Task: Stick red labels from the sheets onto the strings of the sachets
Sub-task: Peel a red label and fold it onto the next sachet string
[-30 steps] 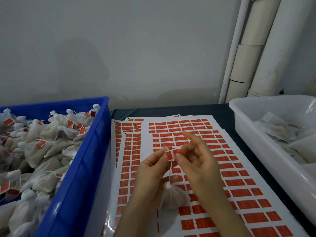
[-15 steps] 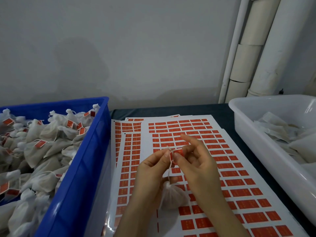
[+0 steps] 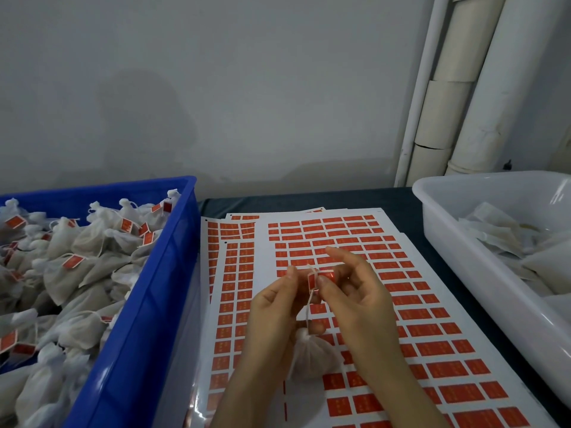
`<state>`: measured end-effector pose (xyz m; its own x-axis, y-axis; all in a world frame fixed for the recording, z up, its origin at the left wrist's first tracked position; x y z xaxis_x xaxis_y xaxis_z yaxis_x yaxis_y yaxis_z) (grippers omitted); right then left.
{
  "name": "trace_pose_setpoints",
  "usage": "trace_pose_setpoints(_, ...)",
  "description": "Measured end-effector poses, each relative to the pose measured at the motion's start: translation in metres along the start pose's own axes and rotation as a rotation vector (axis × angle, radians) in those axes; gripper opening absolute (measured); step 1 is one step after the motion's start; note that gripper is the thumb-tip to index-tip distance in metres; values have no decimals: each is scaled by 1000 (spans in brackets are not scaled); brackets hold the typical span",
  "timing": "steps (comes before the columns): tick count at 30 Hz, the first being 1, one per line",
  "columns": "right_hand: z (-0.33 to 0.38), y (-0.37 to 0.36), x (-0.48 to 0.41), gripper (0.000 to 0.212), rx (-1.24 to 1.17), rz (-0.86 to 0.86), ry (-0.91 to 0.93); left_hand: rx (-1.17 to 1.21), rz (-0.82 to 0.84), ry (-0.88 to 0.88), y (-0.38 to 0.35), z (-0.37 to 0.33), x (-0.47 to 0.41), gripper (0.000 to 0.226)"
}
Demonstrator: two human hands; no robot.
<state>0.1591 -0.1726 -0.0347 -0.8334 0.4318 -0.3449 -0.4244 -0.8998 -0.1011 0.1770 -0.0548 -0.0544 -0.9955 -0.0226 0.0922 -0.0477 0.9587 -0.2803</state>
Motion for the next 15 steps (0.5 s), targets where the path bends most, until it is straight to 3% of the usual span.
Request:
trace_pose_setpoints(7, -2, 2, -2, 24, 5, -7, -7, -90, 28, -80, -4, 0, 2, 31)
trace_pose_setpoints(15, -5, -3, -2, 18, 69, 43, -32, -117, -149, -190, 12, -7, -2, 17)
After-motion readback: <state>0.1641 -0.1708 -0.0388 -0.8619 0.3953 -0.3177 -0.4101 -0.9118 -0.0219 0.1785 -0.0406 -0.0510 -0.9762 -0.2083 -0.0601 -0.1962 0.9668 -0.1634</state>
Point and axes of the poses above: each hand's wrist, its own x-axis away from the middle knuckle, its own y-axis out of the back of the hand, z = x × y, the point moved 8 cm from there along -x, towards the middle knuckle, and after that the axes turned 9 degrees about -z, right-handed, at the moved point
